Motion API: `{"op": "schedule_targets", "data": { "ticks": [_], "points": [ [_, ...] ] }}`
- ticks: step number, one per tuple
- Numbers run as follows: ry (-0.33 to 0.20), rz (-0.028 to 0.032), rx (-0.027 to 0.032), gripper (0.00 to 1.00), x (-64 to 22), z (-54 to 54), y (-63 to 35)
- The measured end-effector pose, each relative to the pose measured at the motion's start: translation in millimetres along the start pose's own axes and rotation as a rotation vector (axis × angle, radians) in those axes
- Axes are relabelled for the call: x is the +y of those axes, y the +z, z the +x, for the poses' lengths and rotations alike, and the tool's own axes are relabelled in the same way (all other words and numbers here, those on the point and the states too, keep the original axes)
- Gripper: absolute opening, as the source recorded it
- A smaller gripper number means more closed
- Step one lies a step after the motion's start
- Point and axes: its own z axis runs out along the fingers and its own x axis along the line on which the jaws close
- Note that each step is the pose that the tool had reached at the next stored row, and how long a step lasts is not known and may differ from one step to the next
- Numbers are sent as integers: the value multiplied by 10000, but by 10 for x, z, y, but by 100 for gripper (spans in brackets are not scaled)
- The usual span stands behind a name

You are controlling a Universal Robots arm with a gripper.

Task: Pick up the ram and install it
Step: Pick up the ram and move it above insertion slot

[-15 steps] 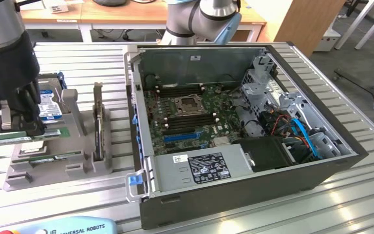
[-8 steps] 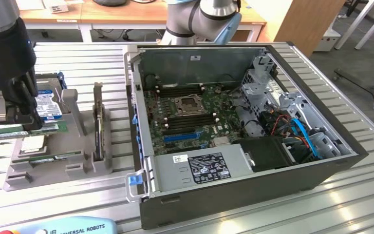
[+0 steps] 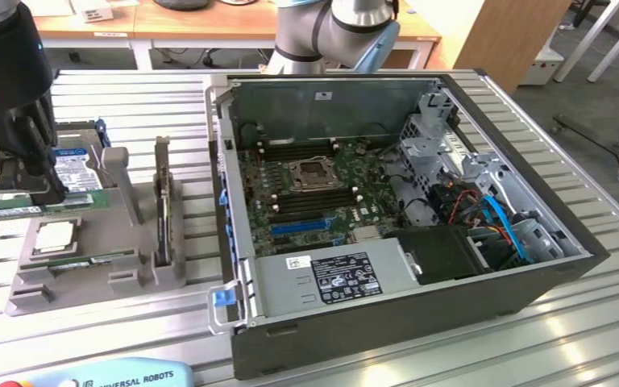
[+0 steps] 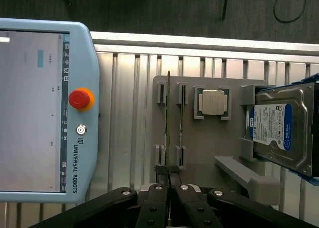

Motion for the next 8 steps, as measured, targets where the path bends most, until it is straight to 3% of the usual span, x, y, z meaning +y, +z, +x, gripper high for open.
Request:
{"op": "schedule_targets", "data": {
  "ticks": [8],
  "points": [
    [0,1,-1,11,4,-2,-169]
  ]
}}
